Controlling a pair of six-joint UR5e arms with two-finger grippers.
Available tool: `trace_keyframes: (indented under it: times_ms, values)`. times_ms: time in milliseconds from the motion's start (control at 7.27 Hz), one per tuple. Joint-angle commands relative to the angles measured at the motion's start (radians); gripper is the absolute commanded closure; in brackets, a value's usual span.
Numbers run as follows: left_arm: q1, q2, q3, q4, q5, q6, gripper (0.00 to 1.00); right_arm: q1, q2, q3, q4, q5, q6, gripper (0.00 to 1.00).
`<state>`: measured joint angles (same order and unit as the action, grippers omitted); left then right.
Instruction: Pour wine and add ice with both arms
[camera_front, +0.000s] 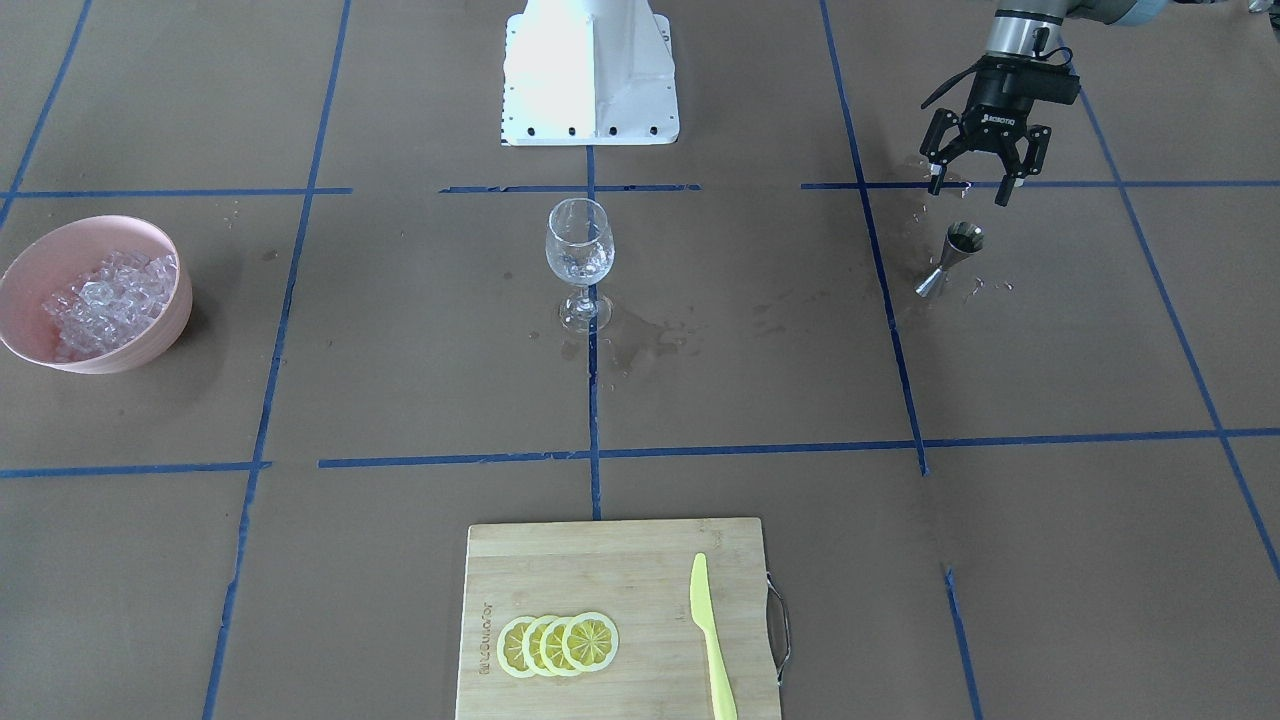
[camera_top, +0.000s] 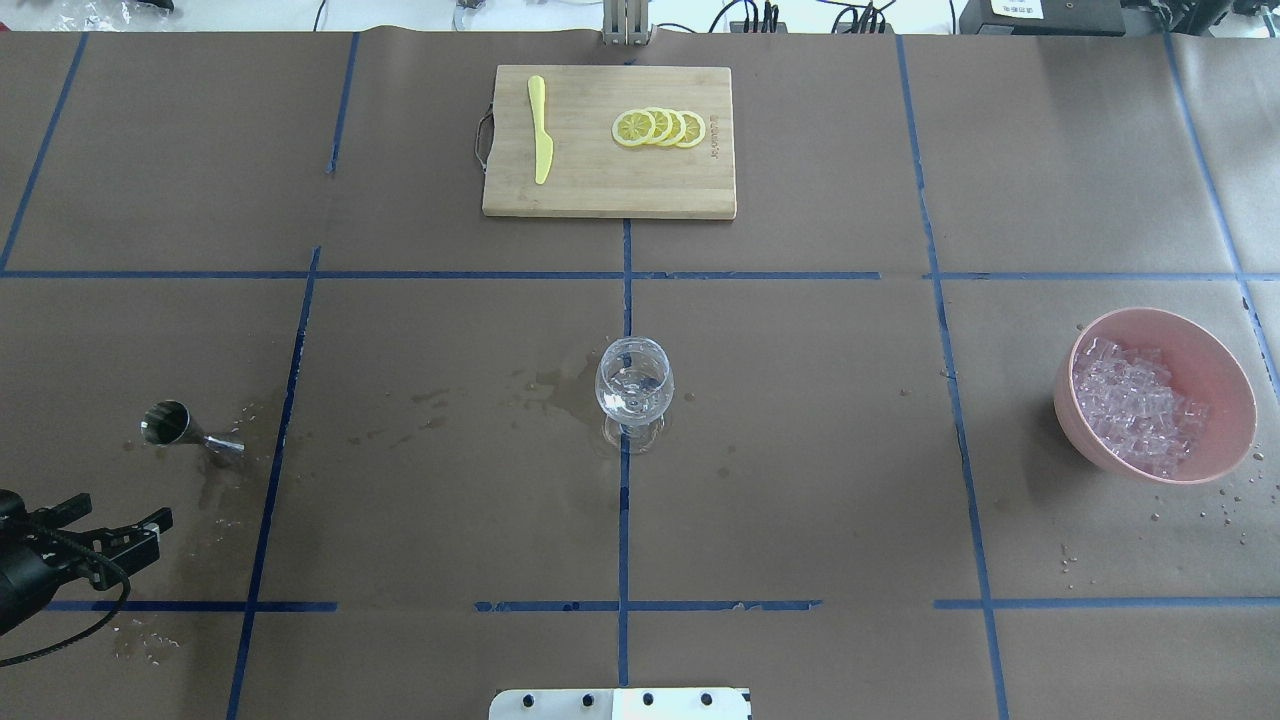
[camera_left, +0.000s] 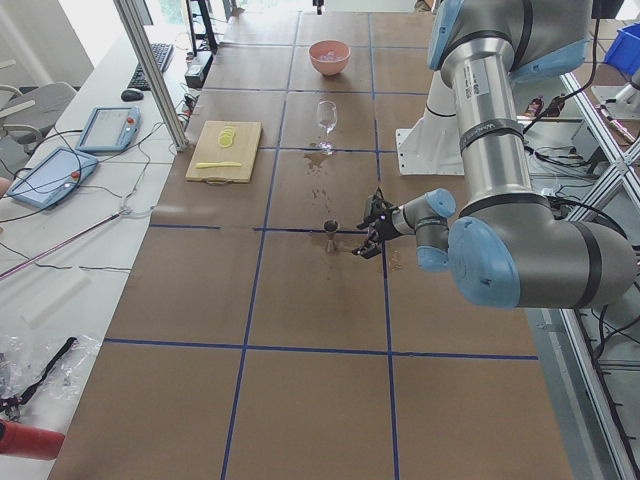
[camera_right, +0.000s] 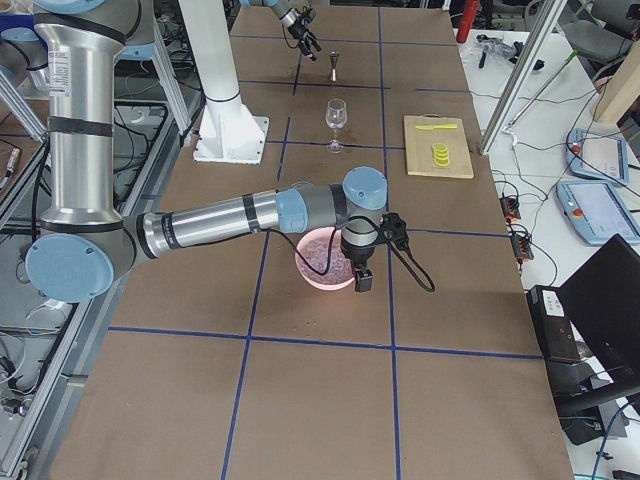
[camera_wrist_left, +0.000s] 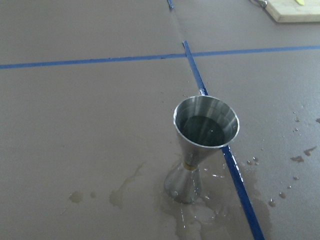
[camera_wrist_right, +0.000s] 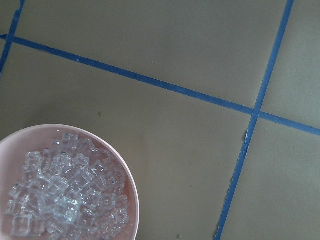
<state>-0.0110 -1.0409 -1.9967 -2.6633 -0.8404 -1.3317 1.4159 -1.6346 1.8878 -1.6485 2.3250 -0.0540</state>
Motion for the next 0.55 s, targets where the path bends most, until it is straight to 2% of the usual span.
trace_keyframes:
  times_ms: [0,275,412]
  values:
    - [0.043,-0.066,-0.001,0.130,0.116,-0.003,0.02,0.000,-0.001,0.002,-0.001,0.001,0.000,0.00]
    - [0.068,-0.093,0.010,0.146,0.219,-0.012,0.03,0.002,-0.001,0.002,-0.001,-0.001,-0.001,0.00]
    - [0.078,-0.122,0.065,0.146,0.272,-0.102,0.04,0.000,-0.001,0.001,-0.001,-0.001,-0.001,0.00]
